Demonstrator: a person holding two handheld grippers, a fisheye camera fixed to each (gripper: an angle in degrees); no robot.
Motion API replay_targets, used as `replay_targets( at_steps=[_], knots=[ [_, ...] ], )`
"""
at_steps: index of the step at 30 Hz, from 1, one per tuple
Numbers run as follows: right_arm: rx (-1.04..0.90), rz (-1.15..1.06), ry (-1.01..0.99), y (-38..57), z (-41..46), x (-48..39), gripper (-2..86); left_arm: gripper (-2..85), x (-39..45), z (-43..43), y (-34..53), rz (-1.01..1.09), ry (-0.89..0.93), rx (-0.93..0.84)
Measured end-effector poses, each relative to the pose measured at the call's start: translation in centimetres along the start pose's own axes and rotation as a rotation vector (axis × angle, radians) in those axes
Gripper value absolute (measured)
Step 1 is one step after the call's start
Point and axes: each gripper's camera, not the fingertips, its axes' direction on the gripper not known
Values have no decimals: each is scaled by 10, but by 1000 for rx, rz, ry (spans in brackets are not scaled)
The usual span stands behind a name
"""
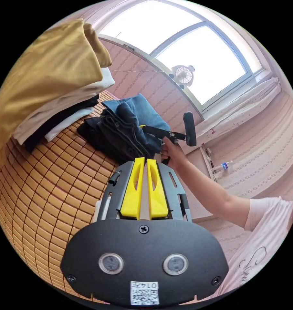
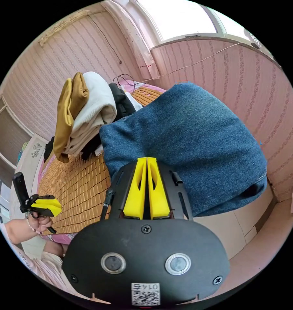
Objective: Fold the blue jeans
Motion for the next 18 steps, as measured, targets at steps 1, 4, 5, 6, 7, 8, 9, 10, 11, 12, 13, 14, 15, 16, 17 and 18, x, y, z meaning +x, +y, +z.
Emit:
replay_targets(
  at_steps=[1,4,5,6,7,8,9,10,11,12,13,14,15,16,17,18],
  knots=[
    [20,-19,-12,7,-7,-11,-4,-7,6,-25,23,4,-19,-13],
    [29,-80,-23,32,-13,-47,-3,-8,23,-104,97,-31,-95,-2],
    [6,-90,1,43,-9,-59,-3,-8,29,-138,128,-68,-135,4],
    [0,-88,11,49,-8,-64,-3,-9,32,-156,144,-88,-156,6],
    [6,-81,1,61,-9,-74,-3,-9,40,-193,174,-138,-205,23],
    [-11,-81,-111,74,-9,-84,-2,-9,47,-230,203,-191,-249,55],
    [-18,-76,-181,81,-8,-90,-2,-9,51,-250,217,-219,-271,78],
    [-36,-69,-309,96,-5,-104,-2,-9,60,-289,242,-270,-313,128],
    [-66,-71,-396,114,-1,-124,-2,-9,69,-327,264,-311,-351,182],
    [-86,-75,-427,122,2,-136,-2,-9,74,-346,273,-324,-370,206],
    [-139,-102,-474,139,8,-164,-2,-9,85,-381,289,-344,-410,253],
    [-197,-152,-515,155,14,-197,-2,-8,98,-415,306,-361,-451,311],
    [-228,-185,-532,162,16,-215,-2,-8,104,-432,314,-368,-468,343],
    [-295,-268,-551,176,21,-254,-2,-8,116,-462,332,-383,-494,404],
    [-356,-362,-557,189,24,-296,-2,-7,126,-492,352,-407,-514,462],
    [-382,-408,-560,196,25,-317,-1,-6,131,-507,363,-423,-523,492]
  ],
)
